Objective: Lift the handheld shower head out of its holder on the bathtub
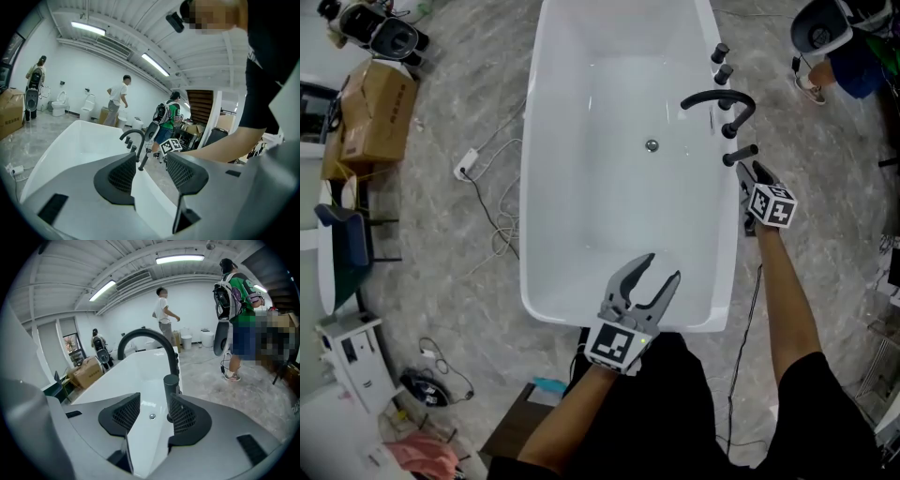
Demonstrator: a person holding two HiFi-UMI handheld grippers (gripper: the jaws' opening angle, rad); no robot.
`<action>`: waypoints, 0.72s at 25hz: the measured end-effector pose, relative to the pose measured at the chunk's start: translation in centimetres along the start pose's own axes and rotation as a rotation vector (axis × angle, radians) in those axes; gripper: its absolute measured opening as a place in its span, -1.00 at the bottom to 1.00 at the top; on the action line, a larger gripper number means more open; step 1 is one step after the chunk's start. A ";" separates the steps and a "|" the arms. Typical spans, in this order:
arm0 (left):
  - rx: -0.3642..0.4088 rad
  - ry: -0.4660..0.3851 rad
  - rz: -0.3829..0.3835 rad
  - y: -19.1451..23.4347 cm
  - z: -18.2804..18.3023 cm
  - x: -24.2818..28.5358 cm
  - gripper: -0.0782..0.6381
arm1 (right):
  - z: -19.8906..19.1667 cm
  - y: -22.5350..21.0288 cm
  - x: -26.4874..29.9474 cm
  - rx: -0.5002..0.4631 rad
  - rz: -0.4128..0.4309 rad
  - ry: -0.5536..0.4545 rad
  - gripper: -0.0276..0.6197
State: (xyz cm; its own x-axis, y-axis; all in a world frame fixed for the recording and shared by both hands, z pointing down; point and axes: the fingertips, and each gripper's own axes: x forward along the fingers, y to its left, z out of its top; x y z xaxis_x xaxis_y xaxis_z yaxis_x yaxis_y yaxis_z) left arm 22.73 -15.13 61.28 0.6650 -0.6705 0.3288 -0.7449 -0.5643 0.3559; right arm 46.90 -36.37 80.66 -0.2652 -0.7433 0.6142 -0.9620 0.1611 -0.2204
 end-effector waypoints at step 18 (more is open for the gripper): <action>0.020 0.070 -0.061 -1.1 -3.9 0.7 -0.25 | -0.4 -3.0 5.3 -0.176 -0.070 0.047 -0.40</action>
State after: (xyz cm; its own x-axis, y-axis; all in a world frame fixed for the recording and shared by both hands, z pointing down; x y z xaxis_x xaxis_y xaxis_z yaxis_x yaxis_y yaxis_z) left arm 24.28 -13.10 64.54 0.7104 -0.6001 0.3676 -0.7037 -0.6130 0.3592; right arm 48.41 -40.48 84.88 -0.1960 -0.7263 0.6588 -0.9736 0.2246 -0.0421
